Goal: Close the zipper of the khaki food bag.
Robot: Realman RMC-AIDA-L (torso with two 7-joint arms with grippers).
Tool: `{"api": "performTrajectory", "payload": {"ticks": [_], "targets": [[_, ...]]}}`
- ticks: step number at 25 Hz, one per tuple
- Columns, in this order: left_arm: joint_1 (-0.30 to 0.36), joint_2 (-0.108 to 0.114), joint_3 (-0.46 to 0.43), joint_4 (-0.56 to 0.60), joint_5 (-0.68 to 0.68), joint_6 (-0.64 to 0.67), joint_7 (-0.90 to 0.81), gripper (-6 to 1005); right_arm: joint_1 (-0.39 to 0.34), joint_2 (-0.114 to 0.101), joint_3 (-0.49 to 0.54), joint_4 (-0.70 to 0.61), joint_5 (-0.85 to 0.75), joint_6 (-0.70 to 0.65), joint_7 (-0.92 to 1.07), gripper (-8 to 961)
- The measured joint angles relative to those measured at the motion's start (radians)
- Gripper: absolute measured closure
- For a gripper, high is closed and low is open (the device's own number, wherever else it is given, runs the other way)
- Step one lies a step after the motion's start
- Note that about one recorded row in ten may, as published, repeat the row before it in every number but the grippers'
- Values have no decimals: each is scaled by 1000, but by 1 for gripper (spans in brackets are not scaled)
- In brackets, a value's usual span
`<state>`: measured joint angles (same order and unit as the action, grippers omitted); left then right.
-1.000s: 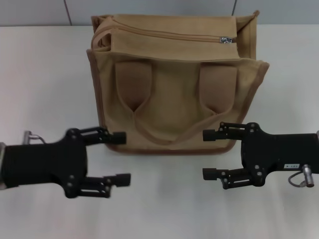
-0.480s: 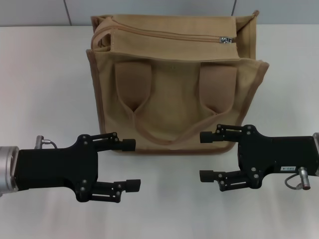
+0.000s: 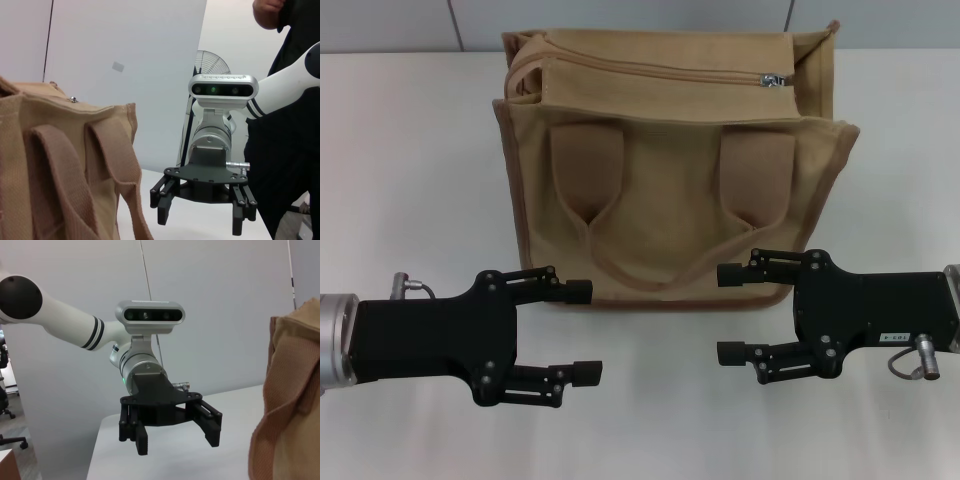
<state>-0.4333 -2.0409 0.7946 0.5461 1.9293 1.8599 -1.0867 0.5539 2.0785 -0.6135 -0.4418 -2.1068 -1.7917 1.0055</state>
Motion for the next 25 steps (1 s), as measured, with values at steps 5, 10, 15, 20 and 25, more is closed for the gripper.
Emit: {"api": "performTrajectory", "payload": {"ticks": [5,10,15,20,25], "targets": [[-1,-2,0,0,10,0,0,170,-3,1,0,0,0,-2,0,130],[-1,-3,0,0,11,0,-1,170,-3,2,2,2,-1,-6,0,130],[-1,-3,2,0,11,1,-1,170,-4,2,8,3,-1,-10,0,130],[-1,-3,2,0,11,2,-1,170,-5,2,9,3,-1,-11,0,130],[-1,-5,2,0,11,5,-1,170,-6,2,11,3,-1,-11,0,130]]}}
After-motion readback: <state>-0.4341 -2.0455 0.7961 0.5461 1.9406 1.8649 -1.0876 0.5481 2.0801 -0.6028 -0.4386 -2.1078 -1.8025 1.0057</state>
